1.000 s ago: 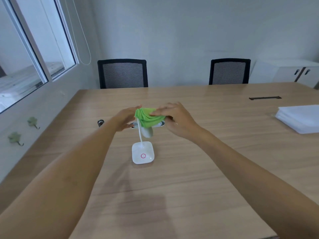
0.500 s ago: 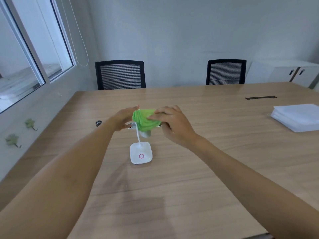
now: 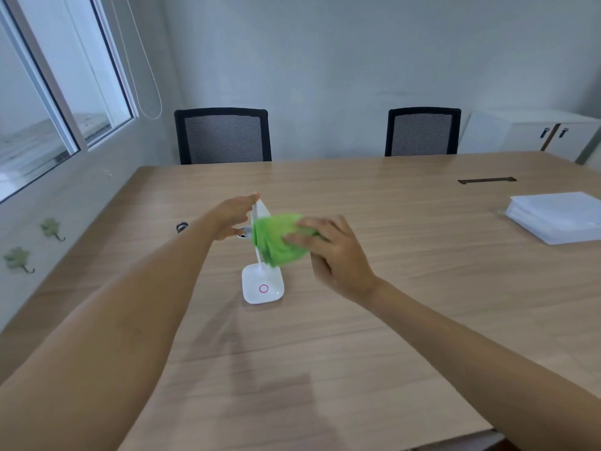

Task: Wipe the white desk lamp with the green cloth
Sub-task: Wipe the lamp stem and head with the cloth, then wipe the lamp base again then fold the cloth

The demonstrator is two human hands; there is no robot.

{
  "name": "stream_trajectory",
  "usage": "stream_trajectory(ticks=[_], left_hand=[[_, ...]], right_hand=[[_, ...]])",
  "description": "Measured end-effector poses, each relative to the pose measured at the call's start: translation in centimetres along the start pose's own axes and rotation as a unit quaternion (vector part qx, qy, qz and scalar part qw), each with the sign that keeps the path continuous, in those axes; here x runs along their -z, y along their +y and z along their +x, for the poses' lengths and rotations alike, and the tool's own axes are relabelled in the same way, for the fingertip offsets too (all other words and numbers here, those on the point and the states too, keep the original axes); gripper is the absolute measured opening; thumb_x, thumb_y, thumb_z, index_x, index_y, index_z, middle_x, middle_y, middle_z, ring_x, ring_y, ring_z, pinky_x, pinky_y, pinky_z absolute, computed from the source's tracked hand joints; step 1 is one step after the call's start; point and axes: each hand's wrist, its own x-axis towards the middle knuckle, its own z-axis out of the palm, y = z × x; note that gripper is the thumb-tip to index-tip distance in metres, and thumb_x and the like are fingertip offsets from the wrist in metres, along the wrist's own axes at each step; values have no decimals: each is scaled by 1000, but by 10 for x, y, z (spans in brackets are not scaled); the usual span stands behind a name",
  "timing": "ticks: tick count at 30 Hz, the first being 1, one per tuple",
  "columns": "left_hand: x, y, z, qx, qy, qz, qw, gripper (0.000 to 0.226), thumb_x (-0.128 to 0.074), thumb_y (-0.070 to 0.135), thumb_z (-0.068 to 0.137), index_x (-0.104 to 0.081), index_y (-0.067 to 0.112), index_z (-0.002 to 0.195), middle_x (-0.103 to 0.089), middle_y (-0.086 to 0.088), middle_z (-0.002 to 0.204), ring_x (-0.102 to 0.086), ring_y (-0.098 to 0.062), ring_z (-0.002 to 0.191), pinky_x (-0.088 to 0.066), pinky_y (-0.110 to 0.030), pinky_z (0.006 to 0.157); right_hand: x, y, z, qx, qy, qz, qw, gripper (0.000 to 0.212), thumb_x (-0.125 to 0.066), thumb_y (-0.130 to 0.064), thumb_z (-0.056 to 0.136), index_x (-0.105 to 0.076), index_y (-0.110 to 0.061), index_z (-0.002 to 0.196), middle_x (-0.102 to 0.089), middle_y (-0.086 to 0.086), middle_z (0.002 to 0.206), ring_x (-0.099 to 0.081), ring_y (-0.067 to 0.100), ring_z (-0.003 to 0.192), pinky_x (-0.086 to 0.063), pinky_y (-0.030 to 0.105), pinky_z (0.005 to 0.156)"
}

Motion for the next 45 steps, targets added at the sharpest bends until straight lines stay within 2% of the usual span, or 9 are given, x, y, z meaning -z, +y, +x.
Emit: stream_trajectory(ticks=[7, 12, 18, 22, 27, 33, 37, 42, 45], left_hand=[[-1, 0, 1, 2, 12, 1, 1000, 61, -47, 53, 90, -44, 17, 139, -42, 5, 149, -44, -19, 135, -43, -33, 89], [0, 0, -1, 1, 1, -1, 1000, 62, -46, 54, 90, -42, 20, 142, -40, 6, 151, -40, -19, 137, -40, -36, 97], [0, -18, -11, -10, 10, -12, 1000, 65, -26, 62, 91, -35, 28, 145, -35, 5, 154, -36, -21, 139, -35, -39, 106], [-7, -66, -16, -11, 54, 131, 990, 52, -36, 47, 95, -45, 21, 139, -45, -7, 148, -48, -23, 125, -39, -35, 101], [-22, -150, -7, -4, 13, 353, 936, 55, -43, 36, 96, -33, 20, 148, -32, -3, 157, -30, -22, 145, -23, -32, 118], [-31, -191, 7, -43, 6, 470, 882, 58, -40, 33, 97, -25, 15, 150, -22, -5, 160, -25, -23, 147, -21, -30, 118], [-33, -196, 13, -57, 1, 476, 878, 59, -44, 32, 96, -28, 14, 149, -26, -5, 159, -29, -22, 145, -24, -29, 118], [-31, -193, 14, -77, 24, 485, 871, 56, -49, 32, 93, -37, 16, 146, -39, -2, 154, -38, -20, 141, -32, -30, 114], [-31, -190, 13, -68, 28, 483, 872, 55, -51, 33, 92, -40, 19, 145, -42, 1, 152, -41, -21, 139, -36, -32, 112]], right_hand=[[-21, -3, 8, -63, -82, 29, 994, 52, -35, -1, 75, -67, -15, 114, -68, 11, 111, -62, 31, 96, -36, 27, 86], [-16, -13, -57, -8, 13, 21, 1000, 41, -29, -13, 95, -62, -19, 118, -65, 11, 118, -53, 29, 91, -45, 34, 88], [-56, 18, -108, -152, -52, -15, 987, 44, -39, -6, 76, -58, -15, 115, -64, 13, 110, -54, 30, 89, -49, 39, 81], [-91, 35, -115, -247, -162, -44, 954, 45, -40, -6, 68, -64, -13, 106, -67, 11, 97, -58, 35, 76, -55, 42, 66], [-132, 56, -107, -354, -230, -92, 902, 50, -72, 0, 58, -64, -4, 107, -65, 20, 96, -59, 42, 85, -52, 45, 71], [-167, 71, -106, -398, -308, -115, 856, 52, -64, -16, 77, -50, -15, 127, -41, 12, 137, -39, 37, 118, -37, 41, 97], [-172, 54, -122, -326, -309, -68, 891, 50, -55, -9, 76, -53, -20, 124, -53, 6, 136, -46, 35, 119, -39, 43, 93], [-158, 11, -139, -197, -263, -82, 941, 42, -54, -16, 61, -62, -25, 101, -74, -4, 92, -65, 26, 75, -50, 37, 64], [-153, 26, -122, -240, -230, -83, 939, 45, -56, -11, 64, -63, -22, 107, -73, -1, 99, -65, 29, 80, -48, 38, 69]])
